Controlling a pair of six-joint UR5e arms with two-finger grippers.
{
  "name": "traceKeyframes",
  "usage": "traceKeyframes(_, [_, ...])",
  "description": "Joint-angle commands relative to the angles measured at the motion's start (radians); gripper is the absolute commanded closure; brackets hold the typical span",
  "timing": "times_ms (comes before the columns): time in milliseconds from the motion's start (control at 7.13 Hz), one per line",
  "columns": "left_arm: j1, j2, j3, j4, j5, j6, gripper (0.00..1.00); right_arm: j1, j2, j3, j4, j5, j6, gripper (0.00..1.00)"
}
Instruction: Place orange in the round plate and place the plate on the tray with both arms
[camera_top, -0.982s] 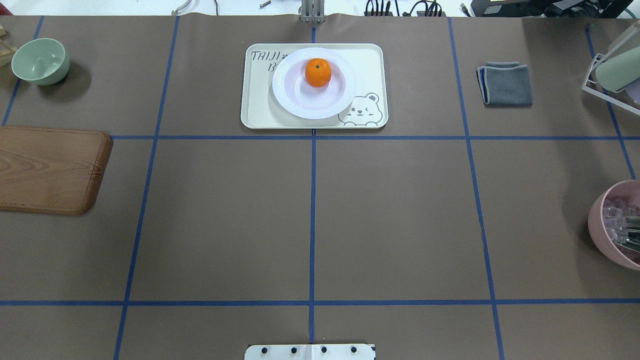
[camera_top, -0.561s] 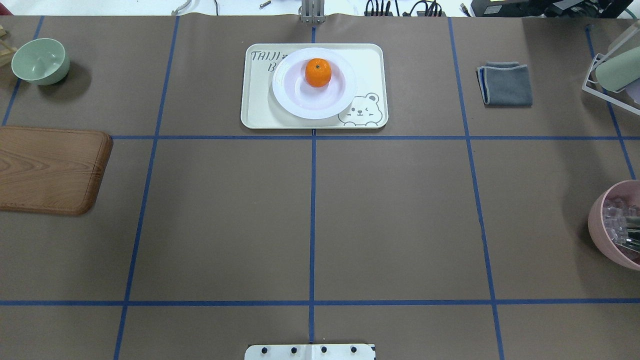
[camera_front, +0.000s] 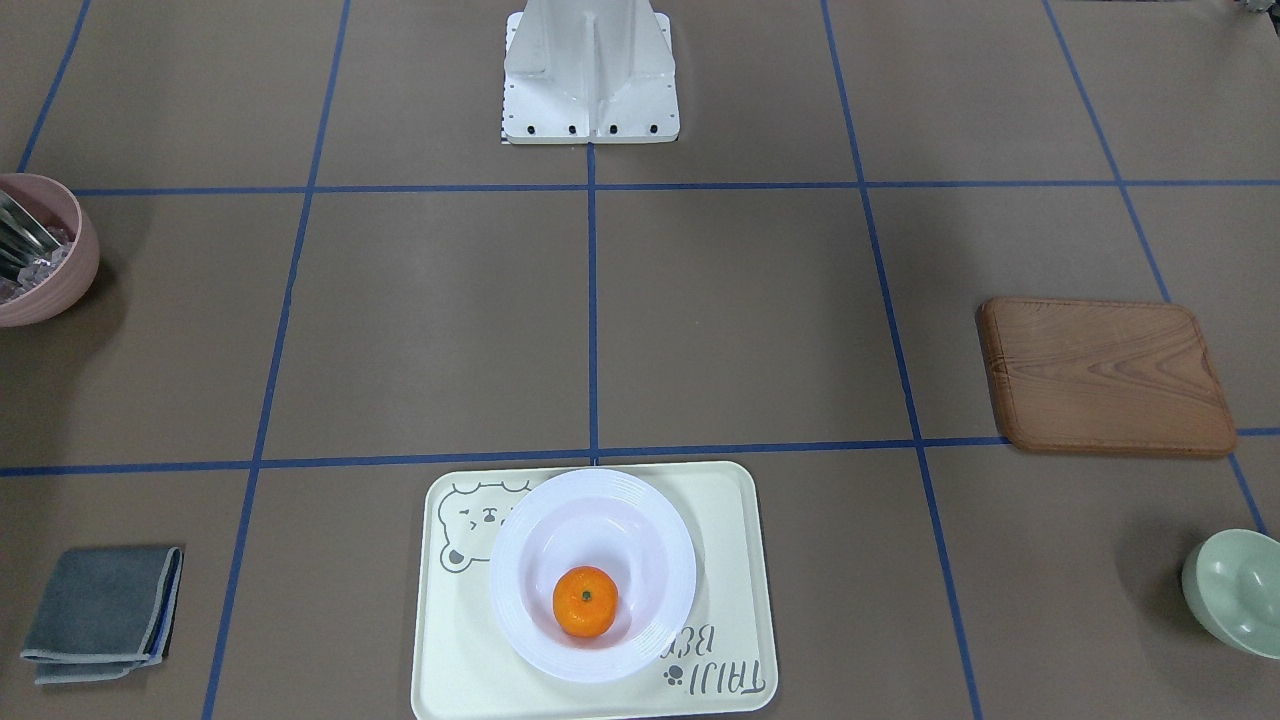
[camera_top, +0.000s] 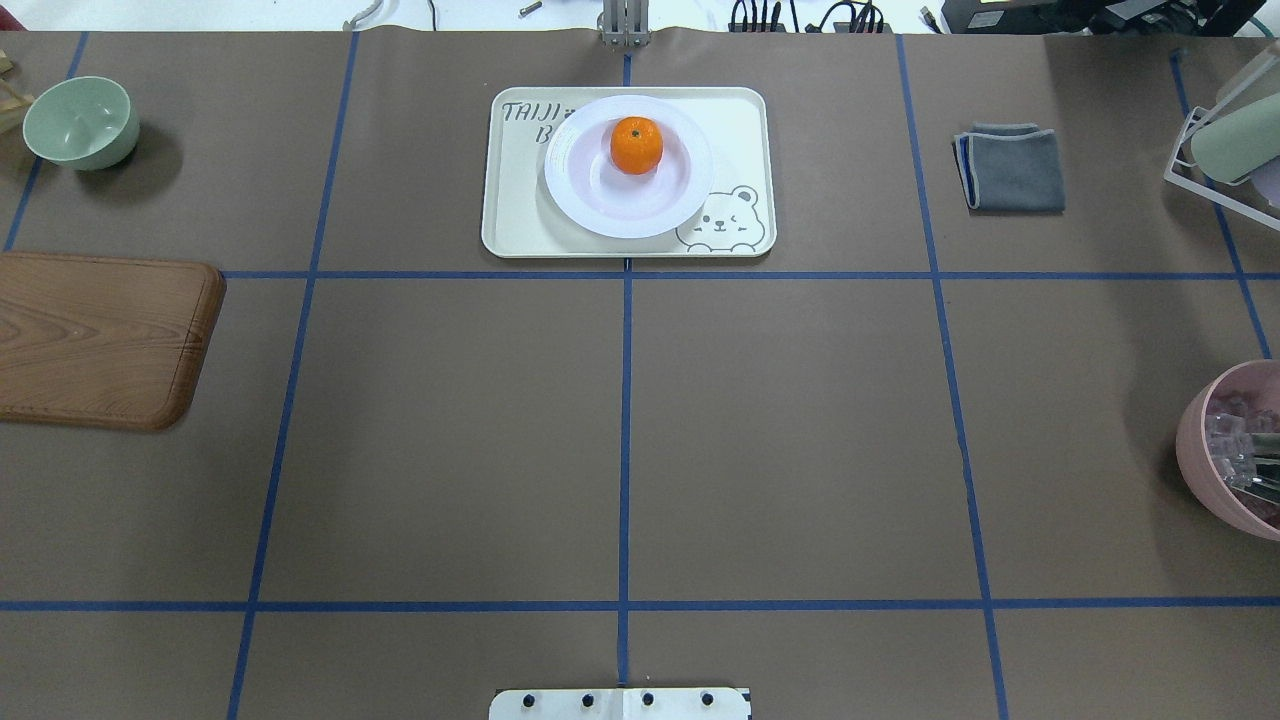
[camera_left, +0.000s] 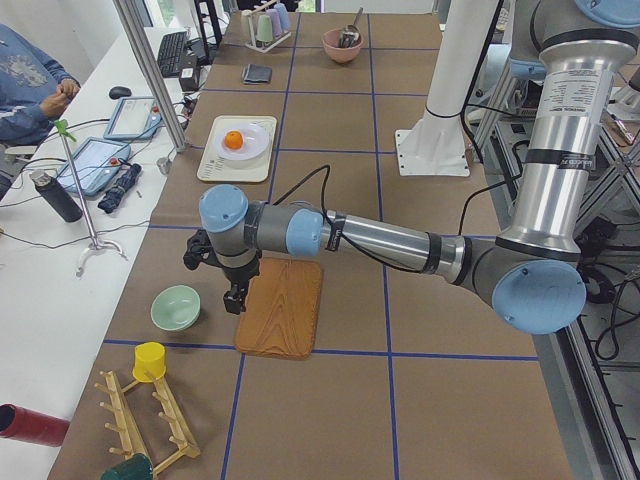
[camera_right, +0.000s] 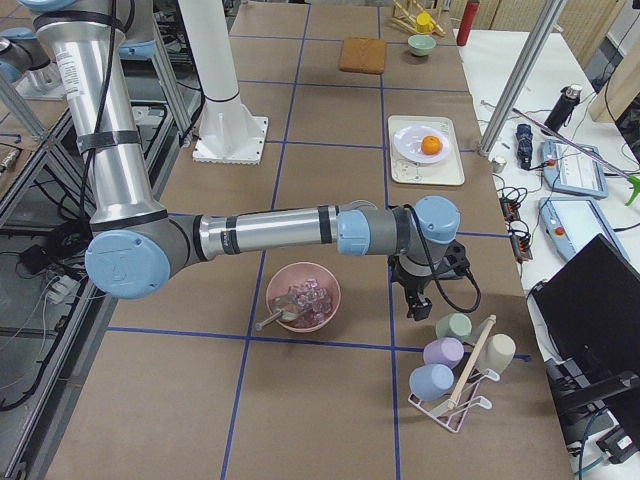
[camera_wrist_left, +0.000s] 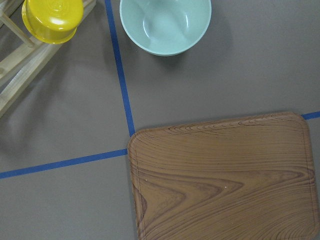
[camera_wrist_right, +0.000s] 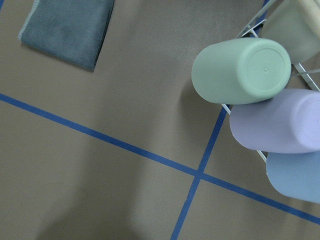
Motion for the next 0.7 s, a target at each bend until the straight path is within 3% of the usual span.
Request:
traceKeyframes(0, [0.002, 0.005, -0.023, 0.000, 0.000, -0.026, 0.02, -0.002, -0.069, 0.110, -0.002, -0.005, 0.025, 0.00])
traceKeyframes(561, [0.003, 0.008, -0.023, -0.001, -0.002, -0.029, 0.02, -0.032, -0.074, 0.118, 0.004, -0.007, 0.071, 0.00])
